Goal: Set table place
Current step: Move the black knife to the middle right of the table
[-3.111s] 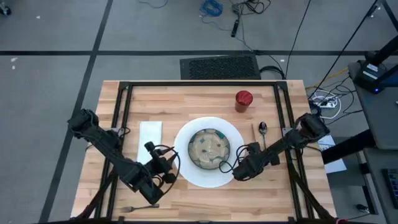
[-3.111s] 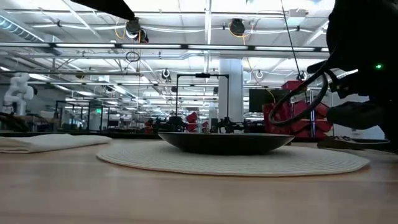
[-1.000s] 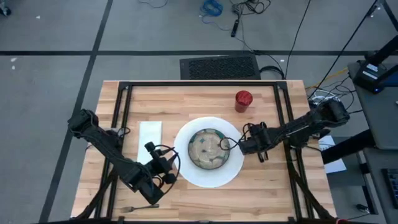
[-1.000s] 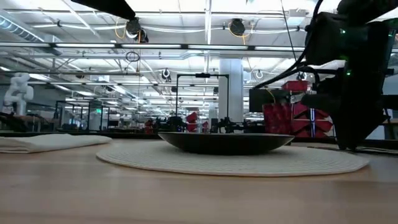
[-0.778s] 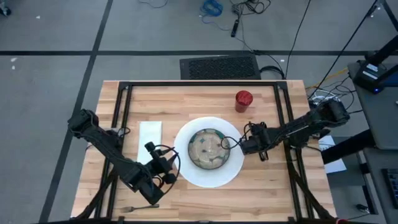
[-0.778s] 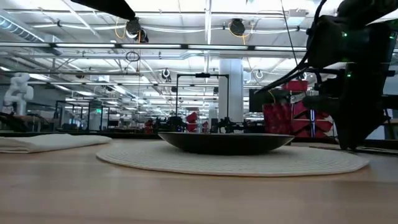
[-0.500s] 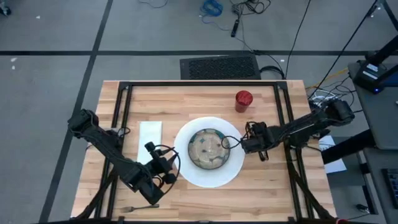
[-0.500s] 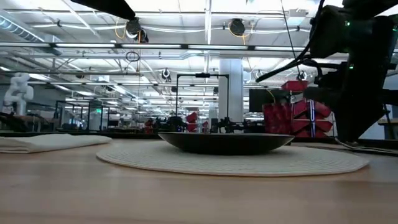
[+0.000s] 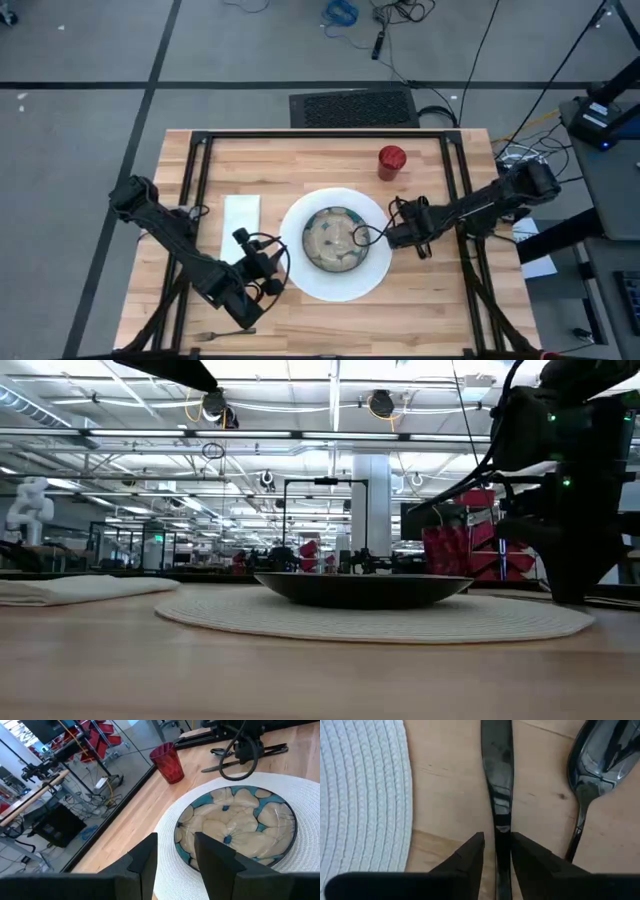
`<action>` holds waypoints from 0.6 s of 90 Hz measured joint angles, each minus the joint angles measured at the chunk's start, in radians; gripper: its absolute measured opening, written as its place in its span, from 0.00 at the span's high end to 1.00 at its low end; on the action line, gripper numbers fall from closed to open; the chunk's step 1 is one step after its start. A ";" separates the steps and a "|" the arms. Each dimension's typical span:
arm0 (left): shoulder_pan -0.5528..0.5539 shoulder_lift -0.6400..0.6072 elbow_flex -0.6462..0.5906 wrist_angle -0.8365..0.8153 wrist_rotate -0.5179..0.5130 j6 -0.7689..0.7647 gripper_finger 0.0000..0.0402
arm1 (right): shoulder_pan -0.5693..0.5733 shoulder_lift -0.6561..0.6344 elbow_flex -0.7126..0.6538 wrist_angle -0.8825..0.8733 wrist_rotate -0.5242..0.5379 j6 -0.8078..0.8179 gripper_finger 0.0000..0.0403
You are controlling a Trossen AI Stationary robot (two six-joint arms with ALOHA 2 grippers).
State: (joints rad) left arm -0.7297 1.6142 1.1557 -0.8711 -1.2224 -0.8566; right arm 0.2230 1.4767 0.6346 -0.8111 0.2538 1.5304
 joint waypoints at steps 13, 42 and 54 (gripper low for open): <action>0.000 0.000 0.000 0.000 0.000 0.000 0.71 | -0.008 0.001 0.000 -0.002 -0.025 0.111 0.83; 0.000 0.000 0.000 0.000 0.010 0.000 0.71 | -0.013 0.002 -0.001 -0.008 -0.014 0.243 0.93; 0.000 0.000 0.000 0.000 0.010 0.000 0.71 | -0.013 0.002 -0.001 -0.008 -0.009 0.238 0.94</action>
State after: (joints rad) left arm -0.7301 1.6142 1.1557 -0.8711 -1.2121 -0.8566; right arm 0.2096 1.4790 0.6336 -0.8194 0.2445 1.7687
